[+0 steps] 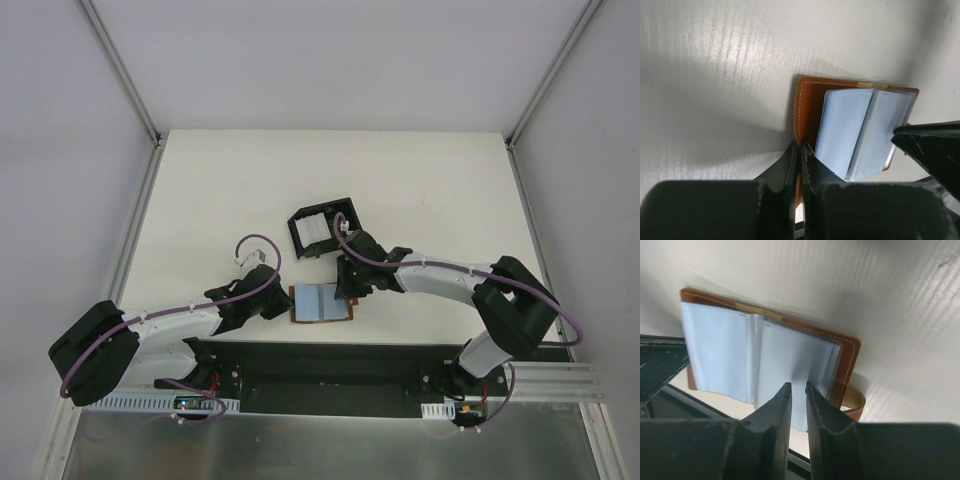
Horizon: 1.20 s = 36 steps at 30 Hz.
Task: Put the credit cards into the card holder
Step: Turn over the card slot in the card holder.
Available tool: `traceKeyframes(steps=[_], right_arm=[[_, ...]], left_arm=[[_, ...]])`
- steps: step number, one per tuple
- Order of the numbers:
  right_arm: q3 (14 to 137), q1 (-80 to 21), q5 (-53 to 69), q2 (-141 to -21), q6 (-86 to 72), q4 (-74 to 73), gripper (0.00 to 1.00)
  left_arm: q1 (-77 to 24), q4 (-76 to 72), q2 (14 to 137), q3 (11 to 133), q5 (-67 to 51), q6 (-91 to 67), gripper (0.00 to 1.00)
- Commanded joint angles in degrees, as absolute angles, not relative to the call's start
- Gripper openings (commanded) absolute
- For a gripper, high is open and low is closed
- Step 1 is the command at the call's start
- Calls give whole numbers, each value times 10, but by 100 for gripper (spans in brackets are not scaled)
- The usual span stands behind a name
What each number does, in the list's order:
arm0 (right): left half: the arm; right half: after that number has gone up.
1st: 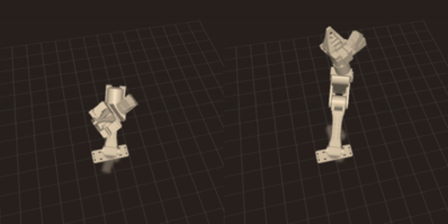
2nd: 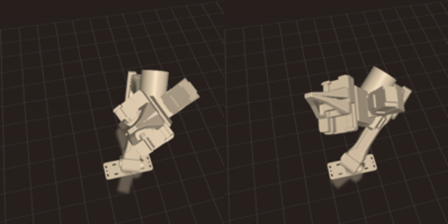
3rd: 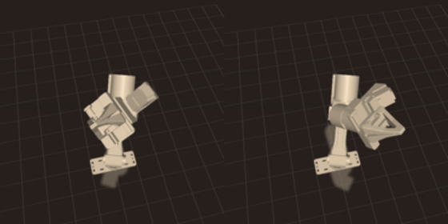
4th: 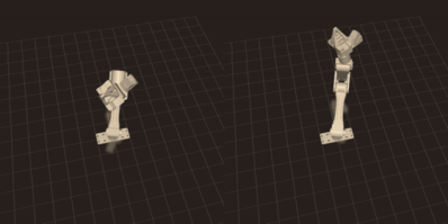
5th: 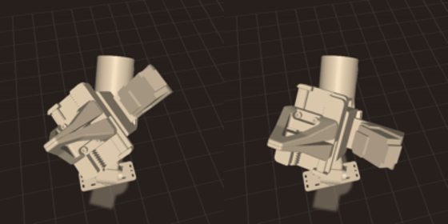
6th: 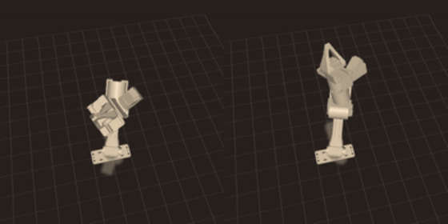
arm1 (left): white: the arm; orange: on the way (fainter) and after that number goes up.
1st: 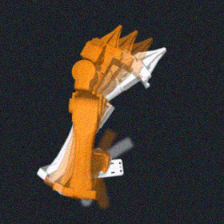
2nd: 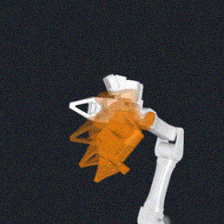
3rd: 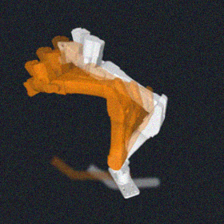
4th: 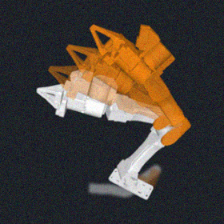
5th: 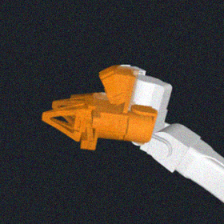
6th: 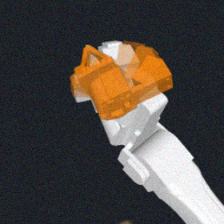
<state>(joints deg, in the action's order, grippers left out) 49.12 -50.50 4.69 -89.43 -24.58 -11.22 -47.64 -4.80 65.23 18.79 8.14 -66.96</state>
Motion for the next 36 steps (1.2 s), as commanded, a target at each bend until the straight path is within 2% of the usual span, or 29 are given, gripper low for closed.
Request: traceKeyframes(steps=[1,10,15,20,24,28,31,36], right_arm=[[495,-504,45,-925,-250,-120,20],[502,-509,149,-1003,-286,-20,20],[508,-509,189,-998,-286,46,20],[533,-511,280,-1005,-294,118,20],[551,-520,287,-983,-288,125,20],[552,-524,222,-921,-242,47,20],[546,-521,107,-863,-217,-52,22],[521,-503,28,-843,-212,-133,22]], left_arm=[[-480,3,666,185,101,-650,0],[-481,4,679,190,97,-649,0],[-480,3,682,185,98,-659,0],[-480,3,695,177,99,-689,0],[-480,3,711,177,98,-704,0],[-478,3,705,171,105,-711,0],[-478,4,703,168,104,-713,0],[-479,3,702,170,102,-707,0]])
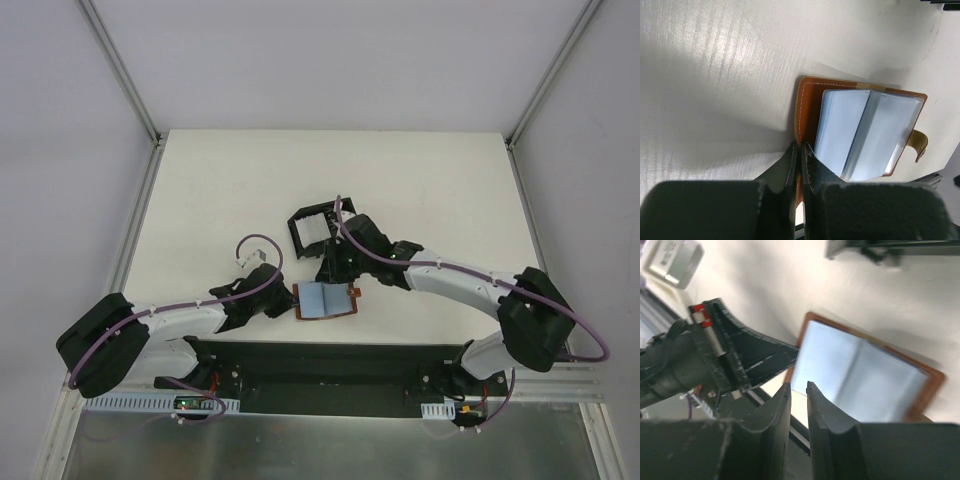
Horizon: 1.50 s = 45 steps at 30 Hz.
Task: Put the credit cards into the card holder
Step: Turn over the card slot in the card holder.
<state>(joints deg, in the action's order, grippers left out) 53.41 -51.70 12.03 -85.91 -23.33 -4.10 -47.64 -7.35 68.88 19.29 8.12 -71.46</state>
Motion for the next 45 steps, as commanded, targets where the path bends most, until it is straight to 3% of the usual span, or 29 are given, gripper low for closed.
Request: traceKeyframes(steps=[1,21,36,45], right_arm=[[514,-499,28,-845,-212,-134,22],[475,-483,64,-926,-249,-105,22],[507,-498,293,-1011,-296,134,22],[521,-519,332,-974,-301,166,21]], left_arm=[[-478,3,702,173,102,-703,0],[-478,3,696,179,98,-682,0],[-478,-20,723,176,90,-702,0],[-466,-38,726,152,84,-723,0]])
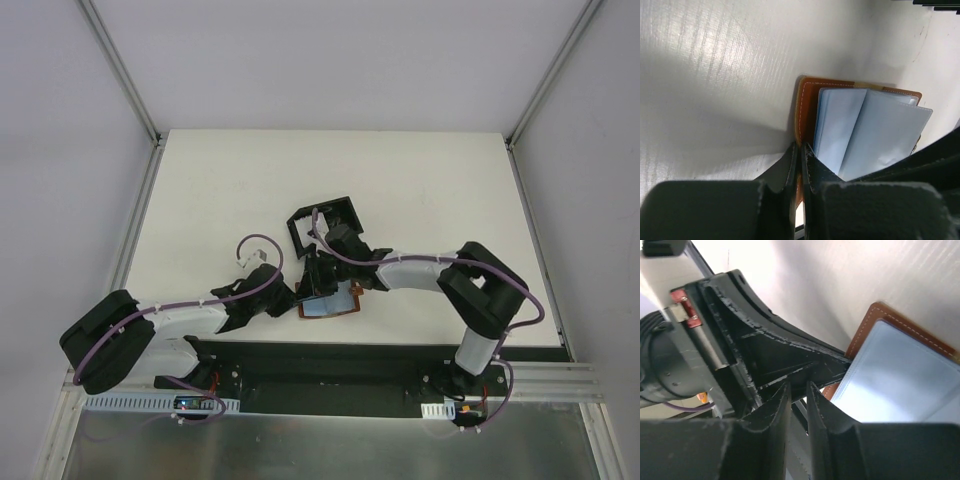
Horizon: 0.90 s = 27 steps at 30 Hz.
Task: Put the credit cards into the card holder
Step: Turn over the card slot in the card holder.
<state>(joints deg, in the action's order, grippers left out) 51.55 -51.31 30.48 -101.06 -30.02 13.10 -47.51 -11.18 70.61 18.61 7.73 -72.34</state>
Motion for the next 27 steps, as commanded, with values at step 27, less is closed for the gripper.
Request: traceKeyframes(steps=[27], right_arm=[[465,-459,63,-891,-225,-135,28]], left_arm=[[-464,-40,721,164,76,-684,0]])
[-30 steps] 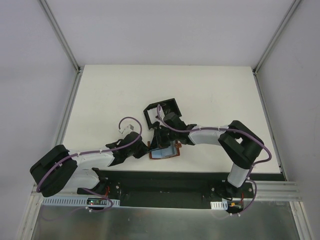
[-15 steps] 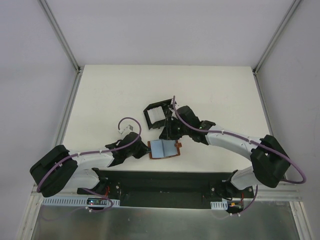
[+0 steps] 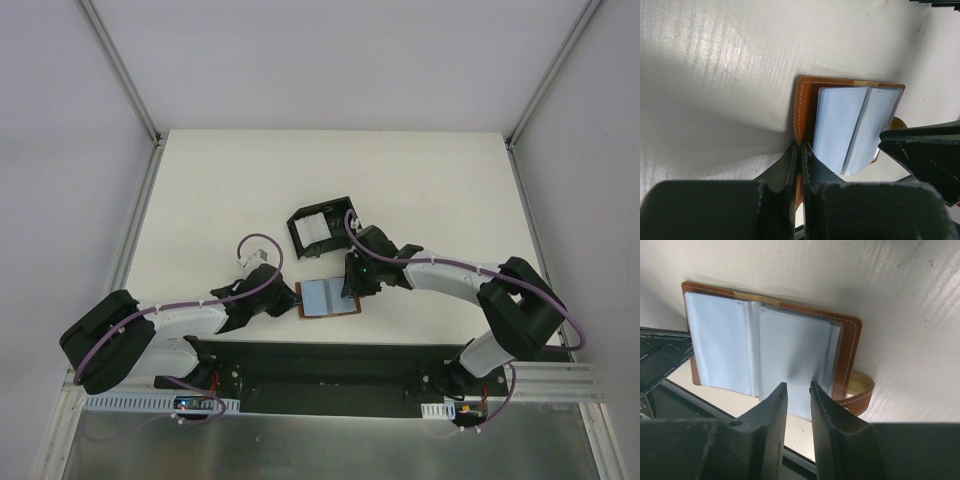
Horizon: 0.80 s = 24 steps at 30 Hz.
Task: Put the credit cards into the card holder
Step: Turn over the card slot in the card holder.
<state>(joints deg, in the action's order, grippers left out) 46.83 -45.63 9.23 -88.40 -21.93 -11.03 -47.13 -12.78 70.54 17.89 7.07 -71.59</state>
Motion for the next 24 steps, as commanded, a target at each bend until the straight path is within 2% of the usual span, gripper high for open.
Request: traceKeyframes(steps=[1,5,9,14,24], right_arm=[[460,-461,56,-887,-225,-134,29],[454,-460,51,-881,-220,-133,38],[454,-461,75,-896,-223,-115,38],[448,-465,106,-906,-235,-83,33],[482,-475,152,-951,-243,-62,33]], left_arm=[[-465,-40,720,164,76,-684,0],[-465,-40,722,166,75,-682,0],[-465,-40,727,170,72,-679,0],[-464,-40,732,174,70,-676,0],[-465,-40,745,182,61,-671,0]])
